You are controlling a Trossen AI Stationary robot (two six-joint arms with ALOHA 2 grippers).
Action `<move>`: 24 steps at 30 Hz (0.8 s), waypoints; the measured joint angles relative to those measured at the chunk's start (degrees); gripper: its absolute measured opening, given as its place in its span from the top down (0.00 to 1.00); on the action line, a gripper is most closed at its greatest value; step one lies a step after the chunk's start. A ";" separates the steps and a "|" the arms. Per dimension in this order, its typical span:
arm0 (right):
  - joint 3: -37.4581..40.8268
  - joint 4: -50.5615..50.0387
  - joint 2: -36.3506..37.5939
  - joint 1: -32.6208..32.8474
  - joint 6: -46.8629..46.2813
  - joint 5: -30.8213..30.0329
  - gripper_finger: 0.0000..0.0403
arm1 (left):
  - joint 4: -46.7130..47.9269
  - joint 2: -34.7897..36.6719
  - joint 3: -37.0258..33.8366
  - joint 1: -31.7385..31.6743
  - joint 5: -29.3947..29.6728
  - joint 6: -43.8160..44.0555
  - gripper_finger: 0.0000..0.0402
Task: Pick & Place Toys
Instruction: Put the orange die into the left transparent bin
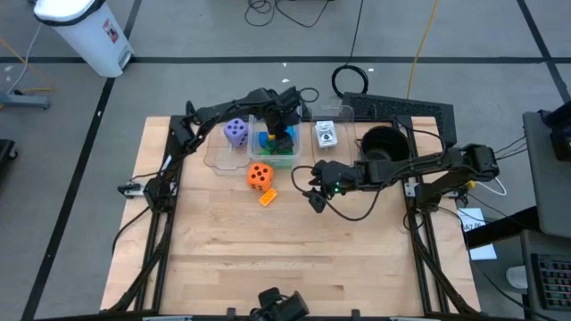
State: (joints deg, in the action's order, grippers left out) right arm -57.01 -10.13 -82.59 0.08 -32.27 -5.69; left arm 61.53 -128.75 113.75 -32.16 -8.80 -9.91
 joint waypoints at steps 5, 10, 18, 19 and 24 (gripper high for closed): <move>0.00 -0.02 0.00 0.00 0.02 0.02 0.44 | 0.71 0.02 0.66 -0.07 1.66 0.89 0.50; 0.01 -0.04 0.00 0.00 1.18 0.02 0.43 | 7.28 0.20 7.57 -0.28 2.36 2.41 0.50; 0.02 -0.05 0.00 -0.15 6.46 4.10 0.44 | 19.24 1.56 21.26 0.99 -3.30 6.31 0.50; 0.02 -0.04 0.00 -0.31 7.15 5.34 0.44 | 19.07 2.85 21.18 1.30 -3.89 6.82 0.50; 0.07 -0.42 1.39 -1.19 11.03 10.57 0.44 | 19.61 9.98 20.80 3.33 -3.72 9.63 0.50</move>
State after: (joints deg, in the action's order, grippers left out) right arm -56.95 -10.55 -81.20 -1.11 -21.24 4.89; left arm 81.14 -118.77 134.56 -28.83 -12.52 -0.28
